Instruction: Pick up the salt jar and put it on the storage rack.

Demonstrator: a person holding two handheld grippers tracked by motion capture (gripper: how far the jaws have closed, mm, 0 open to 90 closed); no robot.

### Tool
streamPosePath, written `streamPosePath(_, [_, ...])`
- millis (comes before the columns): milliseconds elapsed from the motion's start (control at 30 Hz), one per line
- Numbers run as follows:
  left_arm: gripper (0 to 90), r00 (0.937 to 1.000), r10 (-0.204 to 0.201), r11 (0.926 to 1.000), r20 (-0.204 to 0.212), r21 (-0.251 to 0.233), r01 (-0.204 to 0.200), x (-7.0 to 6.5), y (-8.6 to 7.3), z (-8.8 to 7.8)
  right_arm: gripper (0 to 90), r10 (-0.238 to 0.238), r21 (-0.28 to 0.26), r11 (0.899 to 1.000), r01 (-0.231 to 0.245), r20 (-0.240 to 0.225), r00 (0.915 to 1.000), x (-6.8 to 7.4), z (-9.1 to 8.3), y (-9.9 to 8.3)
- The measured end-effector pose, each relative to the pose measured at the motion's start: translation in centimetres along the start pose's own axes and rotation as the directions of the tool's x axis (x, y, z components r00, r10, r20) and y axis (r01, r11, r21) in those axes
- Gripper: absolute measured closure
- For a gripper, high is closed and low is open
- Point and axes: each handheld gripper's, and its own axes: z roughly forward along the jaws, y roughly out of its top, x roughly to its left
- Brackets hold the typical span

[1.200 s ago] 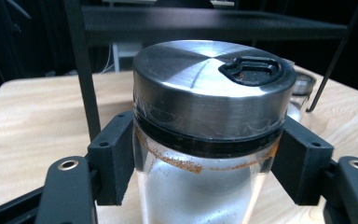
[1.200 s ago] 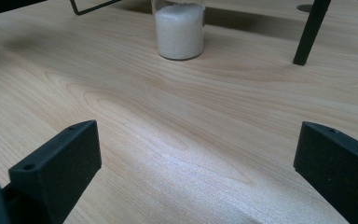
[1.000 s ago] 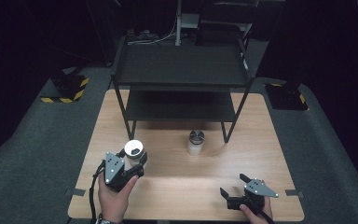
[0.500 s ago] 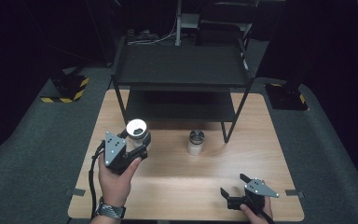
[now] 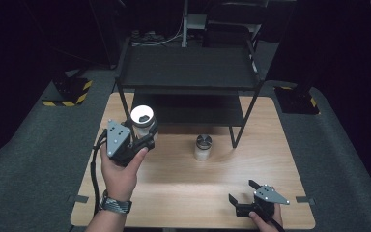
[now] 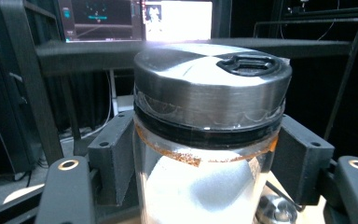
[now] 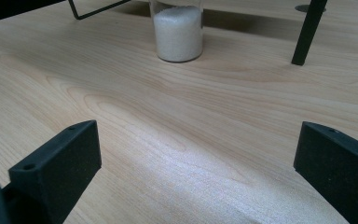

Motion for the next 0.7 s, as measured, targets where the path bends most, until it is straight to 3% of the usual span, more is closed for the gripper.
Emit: streamPosePath(700, [31.1, 0.9992, 0.03, 0.9972, -0.028, -0.067, -0.032, -0.4, 4.9, 2.4, 0.4, -0.003, -0.001, 1.0, 0.003, -0.008, 1.0, -0.1, 0.0, 0.0])
